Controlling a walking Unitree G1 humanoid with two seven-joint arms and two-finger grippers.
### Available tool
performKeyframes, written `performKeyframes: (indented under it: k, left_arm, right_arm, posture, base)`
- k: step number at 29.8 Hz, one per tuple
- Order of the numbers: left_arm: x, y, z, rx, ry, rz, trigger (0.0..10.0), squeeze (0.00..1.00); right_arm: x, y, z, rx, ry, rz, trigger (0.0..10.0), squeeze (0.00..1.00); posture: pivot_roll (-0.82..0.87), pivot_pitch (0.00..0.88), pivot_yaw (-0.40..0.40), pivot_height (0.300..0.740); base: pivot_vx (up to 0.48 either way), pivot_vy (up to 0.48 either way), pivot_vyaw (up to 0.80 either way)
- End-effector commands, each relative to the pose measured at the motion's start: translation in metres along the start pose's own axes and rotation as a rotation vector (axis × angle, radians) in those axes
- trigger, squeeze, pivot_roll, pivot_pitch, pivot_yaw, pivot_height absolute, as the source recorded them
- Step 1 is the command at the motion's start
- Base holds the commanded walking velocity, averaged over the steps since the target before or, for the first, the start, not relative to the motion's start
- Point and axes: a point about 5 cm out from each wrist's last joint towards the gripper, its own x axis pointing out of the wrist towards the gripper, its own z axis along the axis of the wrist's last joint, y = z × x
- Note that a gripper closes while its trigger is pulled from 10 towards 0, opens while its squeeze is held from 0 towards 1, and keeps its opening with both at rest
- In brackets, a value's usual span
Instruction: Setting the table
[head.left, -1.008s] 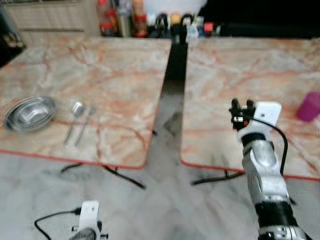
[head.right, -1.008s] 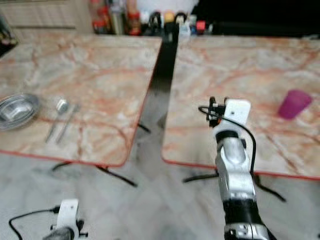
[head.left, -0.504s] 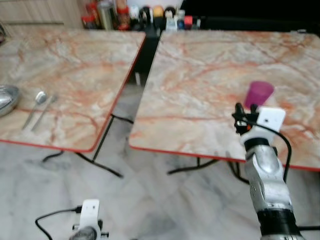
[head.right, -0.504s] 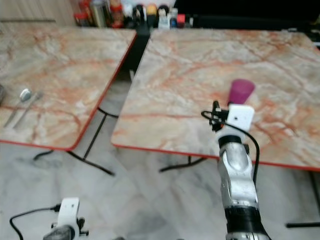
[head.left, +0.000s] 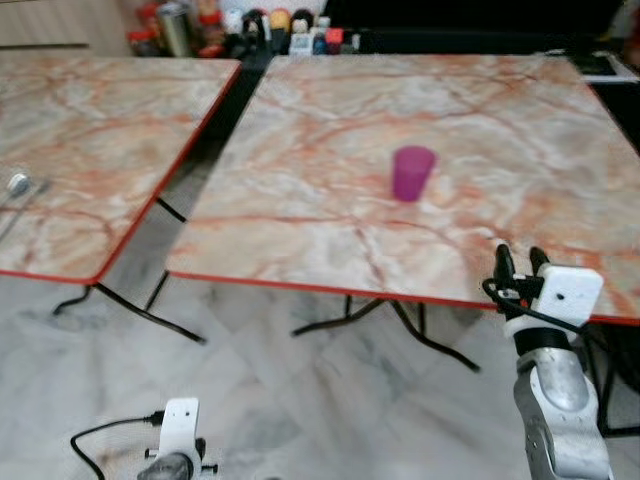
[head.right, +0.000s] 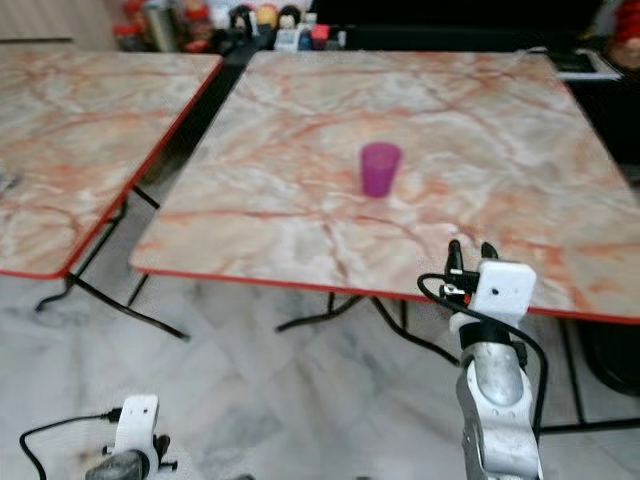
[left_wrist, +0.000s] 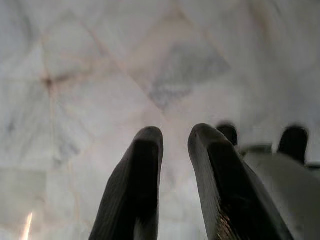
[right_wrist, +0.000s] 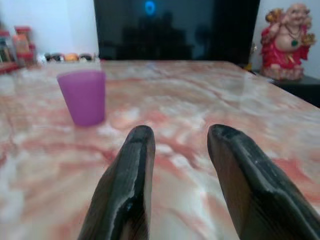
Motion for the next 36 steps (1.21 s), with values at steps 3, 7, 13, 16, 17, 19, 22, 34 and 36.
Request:
performKeyframes:
  k: [3, 7, 13, 16, 17, 19, 22, 34, 36]
  left_arm:
    - [-0.001, 0.005, -0.005, 0.006, 0.021, 0.014, 10.0, 0.0]
    - [-0.001, 0.005, -0.005, 0.008, 0.022, 0.011, 10.0, 0.0]
    - [-0.001, 0.004, -0.005, 0.01, 0.022, 0.008, 10.0, 0.0]
    - [-0.001, 0.004, -0.006, 0.006, 0.021, 0.014, 10.0, 0.0]
    - [-0.001, 0.004, -0.006, 0.003, 0.021, 0.016, 10.0, 0.0]
    - [-0.001, 0.003, -0.006, 0.002, 0.022, 0.017, 10.0, 0.0]
    - [-0.001, 0.003, -0.007, 0.002, 0.024, 0.016, 10.0, 0.0]
    - [-0.002, 0.001, -0.011, -0.012, 0.026, 0.019, 10.0, 0.0]
    - [-0.002, 0.001, -0.012, -0.017, 0.027, 0.019, 10.0, 0.0]
  right_arm:
    - [-0.014, -0.015, 0.001, -0.044, 0.013, -0.077, 10.0, 0.0]
    - [-0.029, -0.026, -0.009, -0.079, 0.07, -0.154, 10.0, 0.0]
    - [-0.039, -0.032, -0.035, -0.048, 0.198, -0.234, 10.0, 0.0]
    - [-0.044, -0.031, -0.055, -0.016, 0.297, -0.24, 10.0, 0.0]
    - [-0.045, -0.03, -0.059, -0.001, 0.317, -0.241, 10.0, 0.0]
    - [-0.048, -0.03, -0.071, 0.0, 0.373, -0.246, 10.0, 0.0]
    - [-0.05, -0.028, -0.089, 0.019, 0.459, -0.243, 10.0, 0.0]
    - [-0.053, -0.004, -0.153, 0.021, 0.753, -0.07, 10.0, 0.0]
    - [-0.058, 0.004, -0.164, 0.005, 0.817, -0.008, 10.0, 0.0]
  posture:
    - [-0.03, 0.156, 0.058, 0.74]
    - [-0.04, 0.153, 0.054, 0.74]
    - [-0.04, 0.14, 0.046, 0.74]
    - [-0.03, 0.131, 0.04, 0.74]
    - [-0.03, 0.13, 0.038, 0.74]
    - [-0.04, 0.126, 0.037, 0.74]
    - [-0.03, 0.115, 0.033, 0.74]
    - [-0.02, 0.09, 0.017, 0.74]
    - [-0.01, 0.093, 0.016, 0.74]
  base:
    - [0.0, 0.0, 0.0]
    - [0.0, 0.0, 0.0]
    - [0.0, 0.0, 0.0]
    - [0.0, 0.0, 0.0]
    - [0.0, 0.0, 0.0]
    - [0.0, 0.0, 0.0]
    - [0.0, 0.0, 0.0]
    - [0.0, 0.0, 0.0]
    - [0.0, 0.0, 0.0]
